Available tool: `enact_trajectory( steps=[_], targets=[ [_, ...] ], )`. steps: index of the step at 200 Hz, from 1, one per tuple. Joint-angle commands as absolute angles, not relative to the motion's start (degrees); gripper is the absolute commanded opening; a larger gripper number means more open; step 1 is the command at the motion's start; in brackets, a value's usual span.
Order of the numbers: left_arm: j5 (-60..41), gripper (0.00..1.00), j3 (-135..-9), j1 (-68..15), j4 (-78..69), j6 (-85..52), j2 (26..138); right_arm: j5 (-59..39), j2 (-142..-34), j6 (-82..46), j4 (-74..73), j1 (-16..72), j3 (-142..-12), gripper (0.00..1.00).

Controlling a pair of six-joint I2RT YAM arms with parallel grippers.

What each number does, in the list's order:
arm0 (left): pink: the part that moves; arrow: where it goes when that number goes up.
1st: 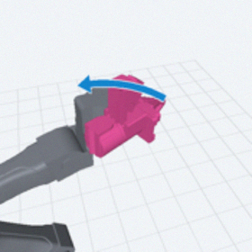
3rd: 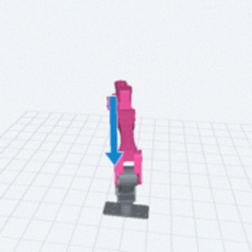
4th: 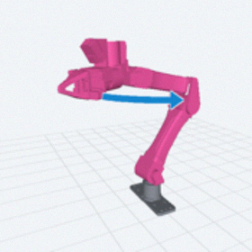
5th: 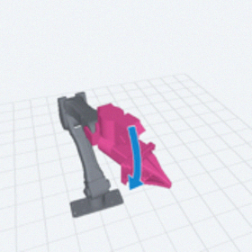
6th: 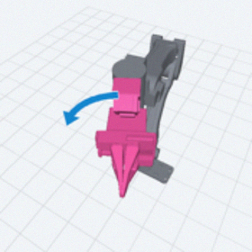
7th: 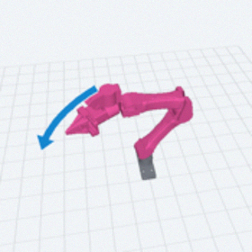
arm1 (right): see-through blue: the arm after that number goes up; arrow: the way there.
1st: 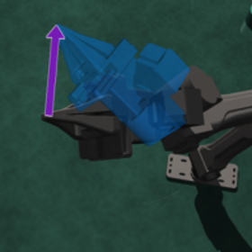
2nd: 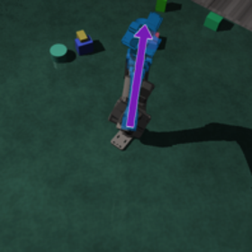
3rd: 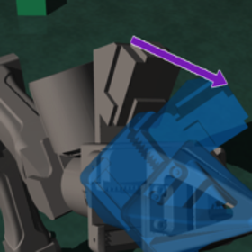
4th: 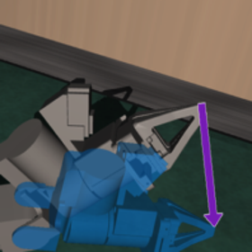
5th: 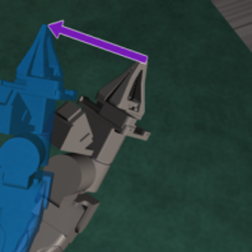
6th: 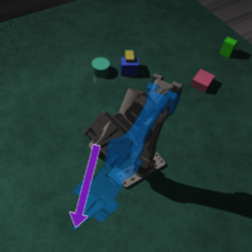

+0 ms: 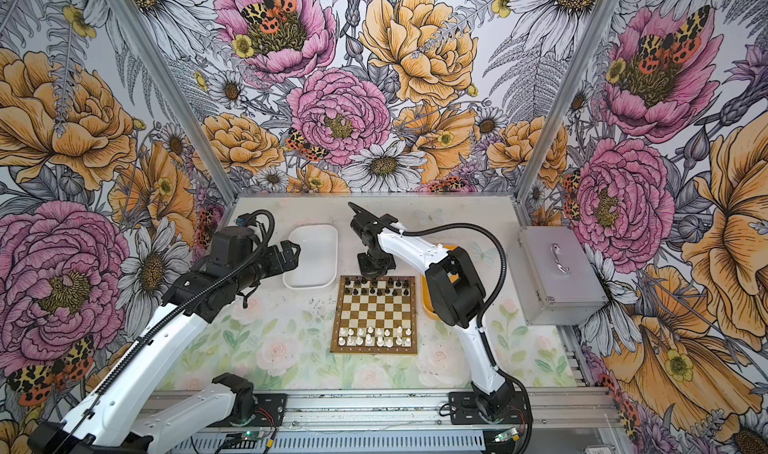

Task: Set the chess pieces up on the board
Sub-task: 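Lower the black piece onto an empty far-rank square and open the right gripper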

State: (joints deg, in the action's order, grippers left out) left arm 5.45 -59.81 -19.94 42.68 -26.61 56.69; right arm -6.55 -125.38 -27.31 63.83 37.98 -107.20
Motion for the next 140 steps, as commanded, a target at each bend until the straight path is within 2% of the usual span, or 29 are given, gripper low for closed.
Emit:
enact_trajectory(
  steps=[1,37,65,107,140],
  targets=[
    [4.37,0.99,-60.02,-19.00,43.12,-25.94,55.91,-7.12,-126.39,-27.24,63.41,38.67,-108.98,0.12],
    [4.00,0.99,-59.85,-18.83,43.15,-25.84,55.90,-7.03,-126.39,-27.42,63.41,38.76,-108.90,0.16],
    [3.72,0.99,-59.83,-18.44,43.14,-25.75,55.84,-6.48,-126.04,-27.40,63.42,38.78,-108.99,0.25],
    [3.43,0.99,-59.94,-18.00,43.15,-25.34,55.82,-6.11,-126.17,-27.58,63.46,38.83,-109.12,0.27],
    [3.00,0.99,-60.09,-17.53,43.01,-25.05,56.02,-4.49,-125.39,-27.55,63.46,38.76,-109.58,0.34]
  ],
)
